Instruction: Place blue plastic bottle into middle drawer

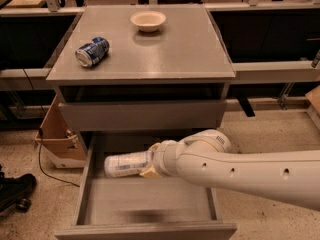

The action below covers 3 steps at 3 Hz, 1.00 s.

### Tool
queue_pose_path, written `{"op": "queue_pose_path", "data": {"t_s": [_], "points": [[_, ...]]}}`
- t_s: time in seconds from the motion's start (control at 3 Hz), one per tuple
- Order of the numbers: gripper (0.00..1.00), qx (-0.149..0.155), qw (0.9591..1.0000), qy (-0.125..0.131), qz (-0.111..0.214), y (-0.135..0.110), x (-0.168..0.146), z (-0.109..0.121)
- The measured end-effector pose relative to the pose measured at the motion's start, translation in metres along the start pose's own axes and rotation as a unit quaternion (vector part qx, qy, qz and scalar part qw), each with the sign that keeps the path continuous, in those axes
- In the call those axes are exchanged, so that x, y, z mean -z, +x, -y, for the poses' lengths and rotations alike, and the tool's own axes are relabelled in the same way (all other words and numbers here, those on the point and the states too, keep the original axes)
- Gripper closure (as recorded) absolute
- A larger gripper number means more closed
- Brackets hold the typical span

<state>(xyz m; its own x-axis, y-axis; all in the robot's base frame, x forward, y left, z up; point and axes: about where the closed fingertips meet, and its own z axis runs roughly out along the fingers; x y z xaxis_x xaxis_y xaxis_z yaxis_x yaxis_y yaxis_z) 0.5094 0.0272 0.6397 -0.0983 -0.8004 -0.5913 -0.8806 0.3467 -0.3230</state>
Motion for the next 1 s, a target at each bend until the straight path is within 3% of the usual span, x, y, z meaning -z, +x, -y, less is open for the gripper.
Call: {"op": "queue_pose_path", "data": {"t_s": [0.33,0.67,1.0], "points": [[1.00,0.000,1.0000,0.000,0.000,0.000,0.000,0.000],[1.00,0.004,1.0000,-0.003,-0.006,0.023,-0.010,0.000],[1.00,-0.002,0.9998,-0.012,-0.015,0.074,-0.034,-0.002]]}}
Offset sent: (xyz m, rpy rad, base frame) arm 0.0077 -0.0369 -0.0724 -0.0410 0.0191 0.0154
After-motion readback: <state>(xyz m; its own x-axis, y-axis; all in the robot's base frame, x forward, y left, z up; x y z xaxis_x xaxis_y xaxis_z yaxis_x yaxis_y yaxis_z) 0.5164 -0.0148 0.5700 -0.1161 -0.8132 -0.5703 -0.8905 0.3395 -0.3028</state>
